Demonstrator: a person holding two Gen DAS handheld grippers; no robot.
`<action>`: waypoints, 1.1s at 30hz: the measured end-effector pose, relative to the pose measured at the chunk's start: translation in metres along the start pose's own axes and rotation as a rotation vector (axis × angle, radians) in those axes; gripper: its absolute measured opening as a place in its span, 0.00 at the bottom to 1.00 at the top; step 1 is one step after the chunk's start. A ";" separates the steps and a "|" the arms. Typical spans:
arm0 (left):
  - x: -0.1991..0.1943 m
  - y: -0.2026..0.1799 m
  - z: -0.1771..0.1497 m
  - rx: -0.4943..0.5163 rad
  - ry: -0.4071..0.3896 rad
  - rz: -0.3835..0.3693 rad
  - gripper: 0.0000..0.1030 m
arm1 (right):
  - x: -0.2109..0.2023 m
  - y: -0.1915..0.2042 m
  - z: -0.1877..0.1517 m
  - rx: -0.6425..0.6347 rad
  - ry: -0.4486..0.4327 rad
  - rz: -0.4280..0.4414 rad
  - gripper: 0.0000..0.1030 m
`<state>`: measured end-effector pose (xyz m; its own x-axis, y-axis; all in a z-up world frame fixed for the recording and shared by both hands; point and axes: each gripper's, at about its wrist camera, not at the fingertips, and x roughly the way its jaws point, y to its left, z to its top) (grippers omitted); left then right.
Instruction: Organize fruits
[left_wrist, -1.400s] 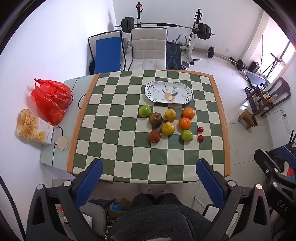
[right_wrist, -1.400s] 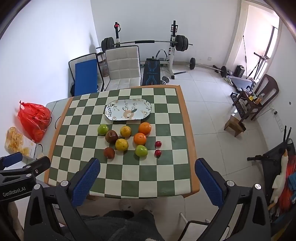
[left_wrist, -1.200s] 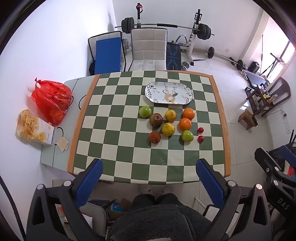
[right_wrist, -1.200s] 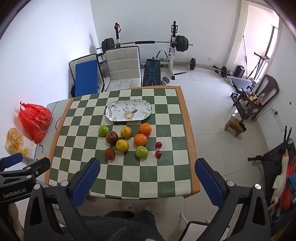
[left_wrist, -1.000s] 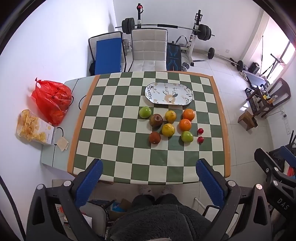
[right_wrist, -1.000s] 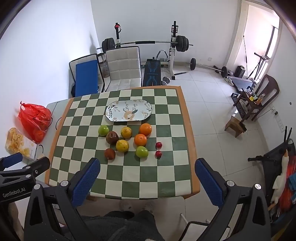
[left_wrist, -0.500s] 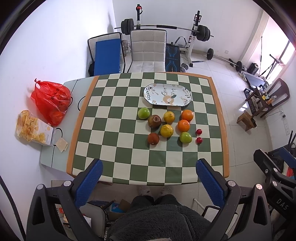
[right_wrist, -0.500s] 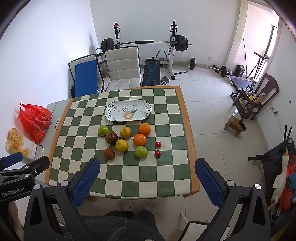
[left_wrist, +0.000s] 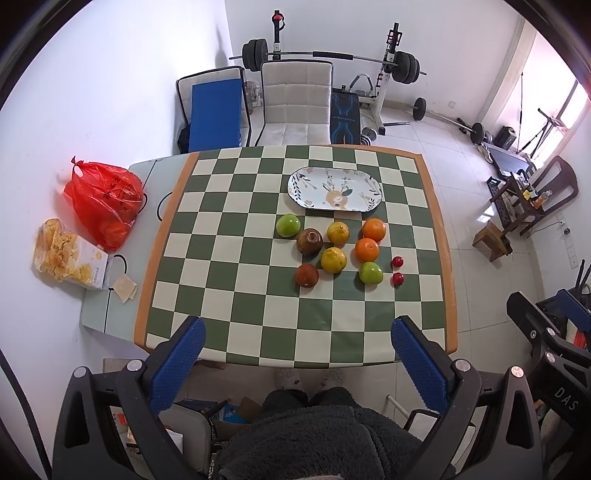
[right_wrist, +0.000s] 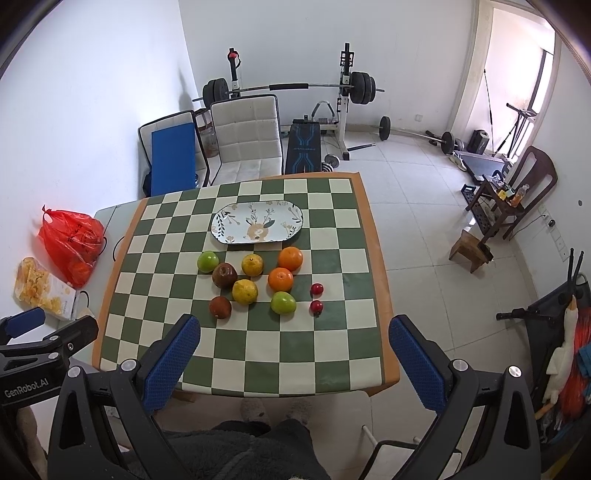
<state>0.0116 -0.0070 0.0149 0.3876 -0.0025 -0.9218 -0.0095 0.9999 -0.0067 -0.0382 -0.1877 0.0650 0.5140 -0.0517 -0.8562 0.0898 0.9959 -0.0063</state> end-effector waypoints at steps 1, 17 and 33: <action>-0.001 -0.002 0.004 -0.001 -0.001 0.000 1.00 | -0.001 -0.001 -0.001 -0.002 0.002 -0.001 1.00; 0.000 0.001 0.001 0.000 -0.003 -0.002 1.00 | -0.008 0.001 0.005 -0.003 -0.005 0.000 1.00; -0.001 0.000 0.003 -0.002 -0.006 -0.002 1.00 | -0.020 0.004 0.012 -0.005 -0.013 0.000 1.00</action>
<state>0.0140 -0.0067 0.0172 0.3935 -0.0042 -0.9193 -0.0106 0.9999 -0.0091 -0.0382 -0.1835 0.0880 0.5247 -0.0529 -0.8497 0.0858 0.9963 -0.0090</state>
